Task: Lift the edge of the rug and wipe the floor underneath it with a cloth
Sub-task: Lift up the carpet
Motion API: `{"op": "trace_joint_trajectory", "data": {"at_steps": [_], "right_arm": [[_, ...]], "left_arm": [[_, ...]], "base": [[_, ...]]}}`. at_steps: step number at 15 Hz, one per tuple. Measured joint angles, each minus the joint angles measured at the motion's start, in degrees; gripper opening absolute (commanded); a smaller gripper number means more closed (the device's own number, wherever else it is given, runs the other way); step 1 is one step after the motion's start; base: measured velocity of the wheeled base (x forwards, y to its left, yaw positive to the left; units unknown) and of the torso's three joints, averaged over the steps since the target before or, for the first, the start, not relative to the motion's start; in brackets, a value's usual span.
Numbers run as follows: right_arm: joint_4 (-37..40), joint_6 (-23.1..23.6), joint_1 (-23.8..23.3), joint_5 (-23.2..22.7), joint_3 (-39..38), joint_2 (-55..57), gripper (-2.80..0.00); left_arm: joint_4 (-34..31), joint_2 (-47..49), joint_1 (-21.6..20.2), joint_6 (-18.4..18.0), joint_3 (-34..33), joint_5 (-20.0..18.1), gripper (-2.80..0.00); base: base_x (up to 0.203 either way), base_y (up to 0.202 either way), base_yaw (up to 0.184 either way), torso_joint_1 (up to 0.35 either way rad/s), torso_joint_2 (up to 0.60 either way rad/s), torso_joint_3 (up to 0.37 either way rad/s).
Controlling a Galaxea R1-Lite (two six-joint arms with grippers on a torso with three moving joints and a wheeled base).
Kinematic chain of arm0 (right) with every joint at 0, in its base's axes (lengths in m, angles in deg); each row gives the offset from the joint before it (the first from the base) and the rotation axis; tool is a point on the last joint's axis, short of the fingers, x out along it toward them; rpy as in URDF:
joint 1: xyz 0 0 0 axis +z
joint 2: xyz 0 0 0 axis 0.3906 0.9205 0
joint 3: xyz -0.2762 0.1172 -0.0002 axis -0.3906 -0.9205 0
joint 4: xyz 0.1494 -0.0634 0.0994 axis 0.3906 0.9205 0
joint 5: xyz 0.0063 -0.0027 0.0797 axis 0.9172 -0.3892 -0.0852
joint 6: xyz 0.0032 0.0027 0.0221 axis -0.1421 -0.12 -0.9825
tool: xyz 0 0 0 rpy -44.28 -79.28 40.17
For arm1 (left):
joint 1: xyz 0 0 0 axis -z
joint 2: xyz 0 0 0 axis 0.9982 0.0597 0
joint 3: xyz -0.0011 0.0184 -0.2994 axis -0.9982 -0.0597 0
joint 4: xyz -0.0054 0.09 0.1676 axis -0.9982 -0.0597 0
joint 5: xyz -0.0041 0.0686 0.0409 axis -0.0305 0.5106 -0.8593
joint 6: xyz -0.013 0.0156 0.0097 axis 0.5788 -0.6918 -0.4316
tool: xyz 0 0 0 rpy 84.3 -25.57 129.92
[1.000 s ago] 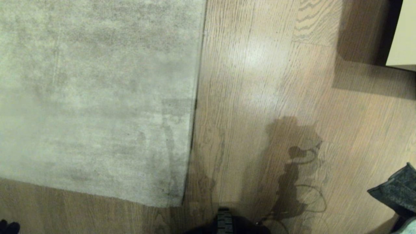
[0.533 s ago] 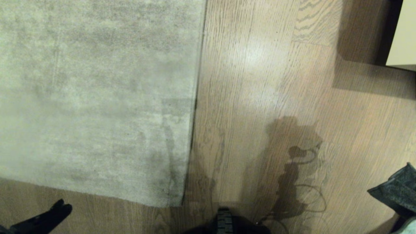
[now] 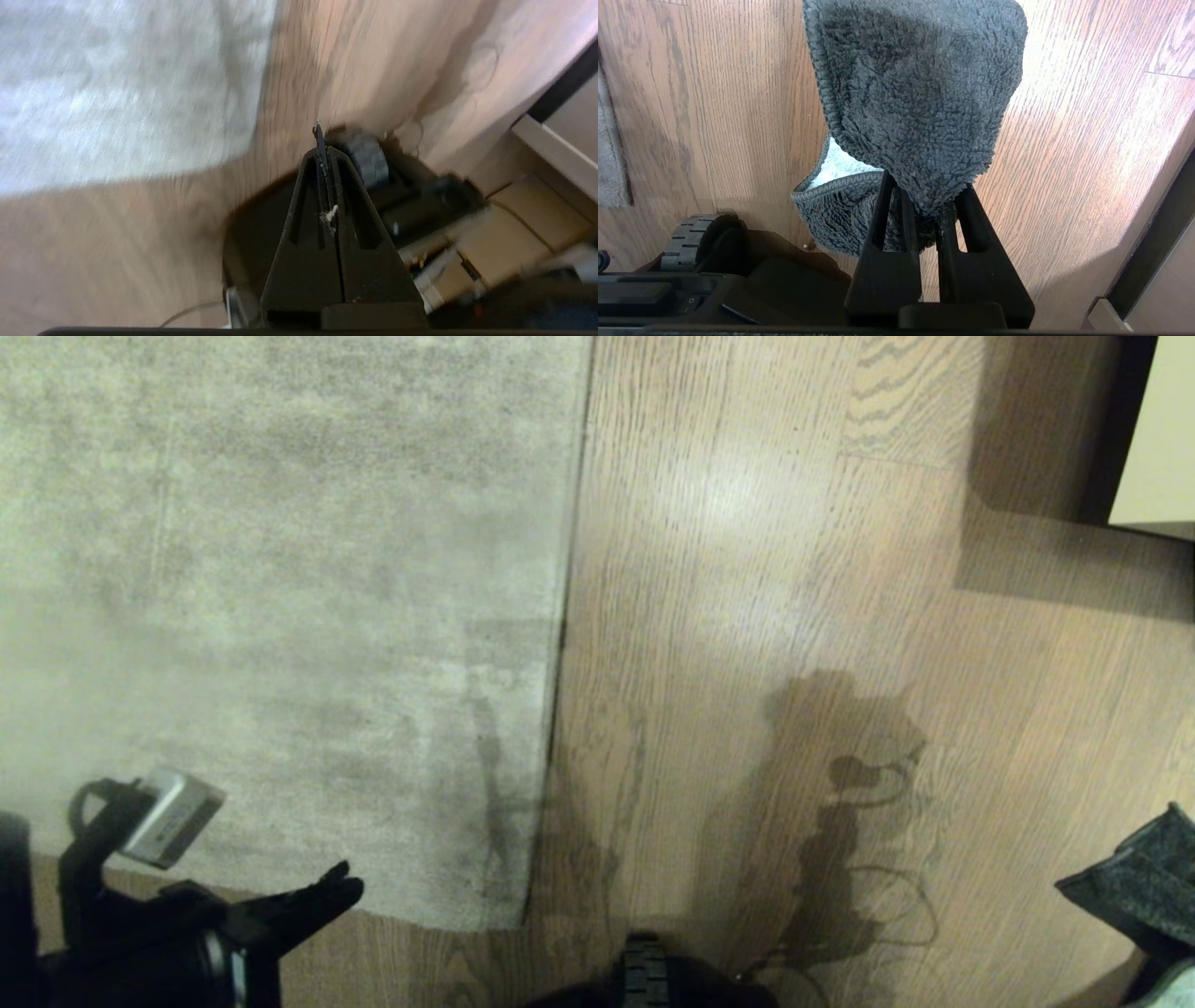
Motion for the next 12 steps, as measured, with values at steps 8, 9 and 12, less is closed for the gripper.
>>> {"op": "trace_joint_trajectory", "data": {"at_steps": [8,9,12], "right_arm": [[0.0,0.0,0.0,0.0,0.0,0.0,-2.8],[0.0,0.0,0.0,0.0,0.0,0.0,-2.8],[0.0,0.0,0.0,0.0,0.0,0.0,-2.8]], "left_arm": [[19.6,23.5,15.0,10.0,4.5,16.4,0.0],[21.0,25.3,15.8,10.1,4.8,16.6,0.0],[25.1,30.3,16.6,9.8,6.5,17.7,0.0]], "base": [[0.0,0.0,0.0,0.0,0.0,0.0],[0.0,0.0,0.0,0.0,0.0,0.0],[0.0,0.0,0.0,0.0,0.0,0.0]]}}
